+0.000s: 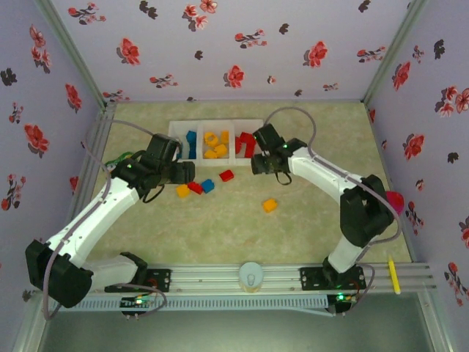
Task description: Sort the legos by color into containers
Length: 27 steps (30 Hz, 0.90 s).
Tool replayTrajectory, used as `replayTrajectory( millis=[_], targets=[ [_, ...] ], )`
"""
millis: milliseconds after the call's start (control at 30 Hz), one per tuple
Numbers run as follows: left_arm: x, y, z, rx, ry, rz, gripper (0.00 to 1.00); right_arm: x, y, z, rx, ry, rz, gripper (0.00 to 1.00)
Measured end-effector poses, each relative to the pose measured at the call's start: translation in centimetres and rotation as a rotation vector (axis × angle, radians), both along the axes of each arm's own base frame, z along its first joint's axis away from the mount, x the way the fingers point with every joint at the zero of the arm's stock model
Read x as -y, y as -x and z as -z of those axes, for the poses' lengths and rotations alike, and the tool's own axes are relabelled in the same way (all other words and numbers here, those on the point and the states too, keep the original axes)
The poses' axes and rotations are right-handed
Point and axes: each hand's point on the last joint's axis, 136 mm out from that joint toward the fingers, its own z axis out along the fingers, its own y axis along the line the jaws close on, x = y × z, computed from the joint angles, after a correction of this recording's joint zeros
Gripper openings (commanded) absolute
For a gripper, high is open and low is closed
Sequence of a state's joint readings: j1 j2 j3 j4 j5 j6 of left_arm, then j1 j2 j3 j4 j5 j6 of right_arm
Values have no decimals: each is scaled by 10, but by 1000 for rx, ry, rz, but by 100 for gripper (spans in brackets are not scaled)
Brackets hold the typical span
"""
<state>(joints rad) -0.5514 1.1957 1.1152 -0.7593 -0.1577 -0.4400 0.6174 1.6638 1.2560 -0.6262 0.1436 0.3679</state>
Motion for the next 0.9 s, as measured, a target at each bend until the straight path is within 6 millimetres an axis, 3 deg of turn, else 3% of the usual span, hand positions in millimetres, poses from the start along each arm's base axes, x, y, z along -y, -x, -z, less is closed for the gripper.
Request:
replayTrajectory(
  millis=[100,233,467,633,900],
  targets=[
    [0,0,0,1,2,0,74,7,26,18,-54,37,-11,63],
    [0,1,8,-13,6,-14,74,10,43,27,-85,59,-14,63],
    [-6,9,53,-119,-16,-74,74,4,47,19,-64,22,10,63],
    [-7,5,92,-212,-59,-110,70,7,54,20,-65,12,24,64],
    [-11,-6,135,-305,-117,-141,69,9,54,14,-49,5,31,64]
  ],
)
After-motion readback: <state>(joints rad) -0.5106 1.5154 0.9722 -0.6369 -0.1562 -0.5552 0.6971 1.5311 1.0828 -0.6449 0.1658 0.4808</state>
